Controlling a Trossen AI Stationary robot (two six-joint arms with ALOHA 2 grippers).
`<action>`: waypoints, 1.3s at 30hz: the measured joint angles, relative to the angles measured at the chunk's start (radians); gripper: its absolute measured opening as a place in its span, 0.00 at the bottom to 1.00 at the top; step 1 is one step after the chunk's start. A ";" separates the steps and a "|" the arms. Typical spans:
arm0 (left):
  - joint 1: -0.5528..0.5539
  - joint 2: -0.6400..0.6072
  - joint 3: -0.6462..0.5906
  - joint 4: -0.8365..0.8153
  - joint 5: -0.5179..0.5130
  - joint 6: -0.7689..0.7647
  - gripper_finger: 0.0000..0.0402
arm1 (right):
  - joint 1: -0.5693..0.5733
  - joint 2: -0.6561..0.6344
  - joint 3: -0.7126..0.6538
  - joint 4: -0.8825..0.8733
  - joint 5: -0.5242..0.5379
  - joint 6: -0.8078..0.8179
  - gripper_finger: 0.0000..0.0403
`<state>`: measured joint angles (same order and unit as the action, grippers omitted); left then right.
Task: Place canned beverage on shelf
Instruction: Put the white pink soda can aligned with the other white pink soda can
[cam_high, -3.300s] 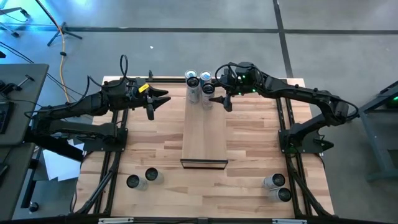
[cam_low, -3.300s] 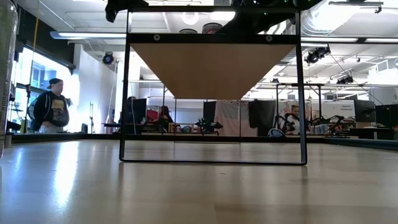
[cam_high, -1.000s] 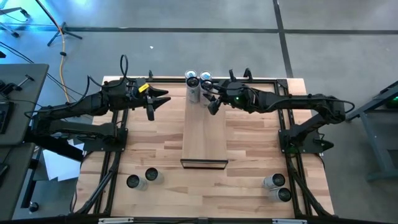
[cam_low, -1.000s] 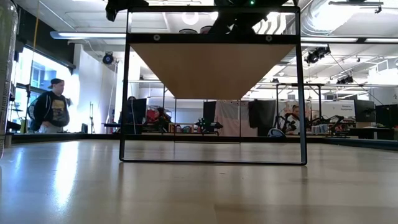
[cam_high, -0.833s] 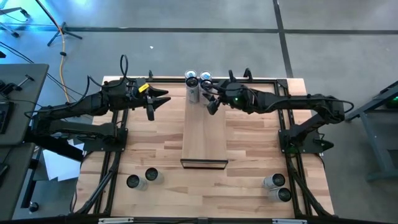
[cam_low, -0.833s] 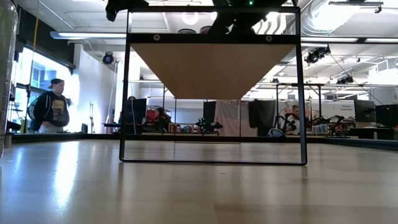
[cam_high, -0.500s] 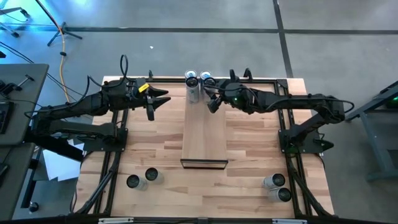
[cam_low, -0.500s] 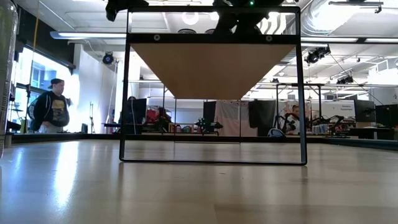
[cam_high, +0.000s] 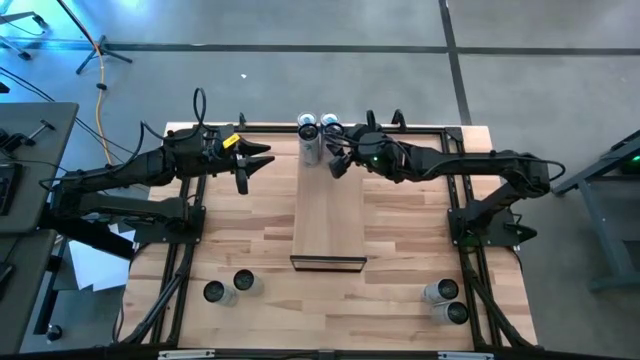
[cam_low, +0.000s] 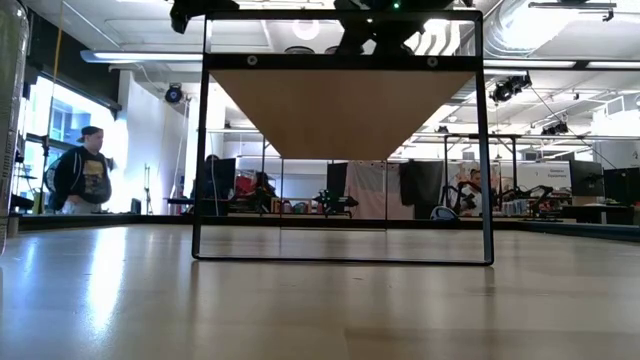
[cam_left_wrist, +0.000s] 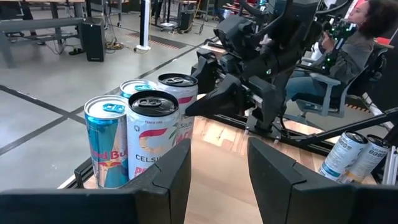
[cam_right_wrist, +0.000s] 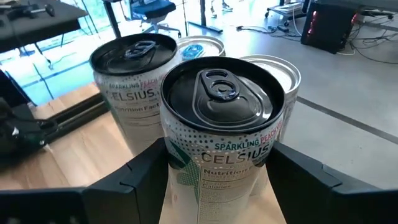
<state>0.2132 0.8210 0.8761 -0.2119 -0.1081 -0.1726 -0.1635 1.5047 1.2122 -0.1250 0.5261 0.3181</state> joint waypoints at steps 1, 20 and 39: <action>0.000 0.000 0.000 0.000 0.000 0.000 0.33 | 0.000 0.008 0.001 0.010 0.003 0.000 0.57; 0.004 0.053 0.001 -0.021 -0.134 0.092 0.33 | 0.016 0.022 0.001 0.019 0.043 -0.012 0.57; 0.285 0.206 0.000 0.041 0.241 0.340 0.00 | 0.016 0.021 0.000 0.018 0.023 -0.015 0.57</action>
<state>0.4978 1.0269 0.8764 -0.1710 0.1324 0.1669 -0.1478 1.5261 1.2121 -0.1072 0.5488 0.3031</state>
